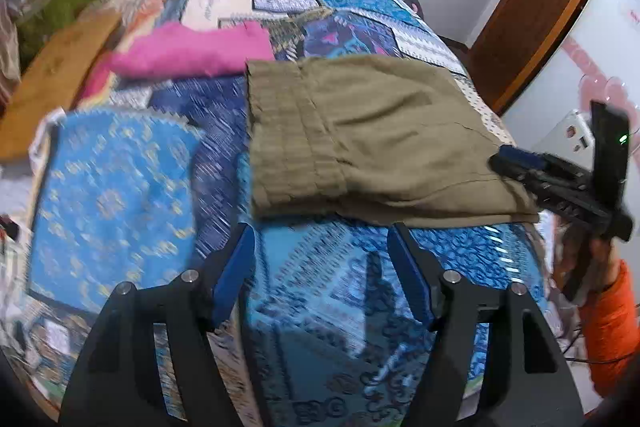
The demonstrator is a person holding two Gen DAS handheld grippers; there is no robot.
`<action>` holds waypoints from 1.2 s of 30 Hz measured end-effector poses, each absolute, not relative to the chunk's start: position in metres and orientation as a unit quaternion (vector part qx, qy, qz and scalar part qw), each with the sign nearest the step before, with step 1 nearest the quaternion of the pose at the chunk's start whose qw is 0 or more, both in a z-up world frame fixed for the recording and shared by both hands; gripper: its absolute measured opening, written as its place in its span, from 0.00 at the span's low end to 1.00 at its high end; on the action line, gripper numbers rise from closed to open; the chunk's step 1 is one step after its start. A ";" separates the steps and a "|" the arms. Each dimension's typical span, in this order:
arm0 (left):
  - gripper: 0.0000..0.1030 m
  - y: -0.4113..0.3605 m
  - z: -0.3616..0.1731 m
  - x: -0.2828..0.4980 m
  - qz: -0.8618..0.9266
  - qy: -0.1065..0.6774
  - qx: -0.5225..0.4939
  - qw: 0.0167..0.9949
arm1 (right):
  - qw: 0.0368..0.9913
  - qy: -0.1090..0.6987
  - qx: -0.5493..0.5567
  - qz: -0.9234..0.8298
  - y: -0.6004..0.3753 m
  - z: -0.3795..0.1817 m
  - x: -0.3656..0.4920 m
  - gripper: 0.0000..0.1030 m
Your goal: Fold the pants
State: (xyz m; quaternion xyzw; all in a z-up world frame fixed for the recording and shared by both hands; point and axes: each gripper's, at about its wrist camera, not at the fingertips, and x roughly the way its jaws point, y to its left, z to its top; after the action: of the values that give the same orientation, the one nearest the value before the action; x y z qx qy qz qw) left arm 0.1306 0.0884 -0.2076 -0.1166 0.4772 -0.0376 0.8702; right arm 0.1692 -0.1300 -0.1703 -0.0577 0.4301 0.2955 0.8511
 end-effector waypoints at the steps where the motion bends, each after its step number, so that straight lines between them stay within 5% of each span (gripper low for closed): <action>1: 0.68 0.087 -0.210 0.130 -0.040 0.479 -0.124 0.868 | 0.851 0.431 -0.061 0.294 -0.130 -0.173 0.168 0.42; 14: 0.70 0.107 -0.227 0.140 -0.081 0.457 -0.298 0.834 | 0.854 0.421 -0.065 0.297 -0.131 -0.177 0.160 0.43; 29: 0.84 0.112 -0.247 0.192 -0.046 0.471 -0.336 0.814 | 0.853 0.417 -0.060 0.309 -0.133 -0.179 0.161 0.44; 31: 0.80 0.113 -0.246 0.199 -0.043 0.473 -0.336 0.814 | 0.853 0.417 -0.058 0.310 -0.133 -0.179 0.161 0.44; 36: 0.51 0.109 -0.238 0.208 -0.023 0.469 -0.294 0.833 | 0.852 0.419 -0.052 0.309 -0.133 -0.180 0.163 0.45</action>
State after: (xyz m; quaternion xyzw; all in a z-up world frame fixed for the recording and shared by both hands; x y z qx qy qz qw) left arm 0.2083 0.1091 -0.2385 -0.2935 0.4689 -0.0229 0.8327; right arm 0.1631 -0.1330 -0.1795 -0.0522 0.4193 0.3093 0.8520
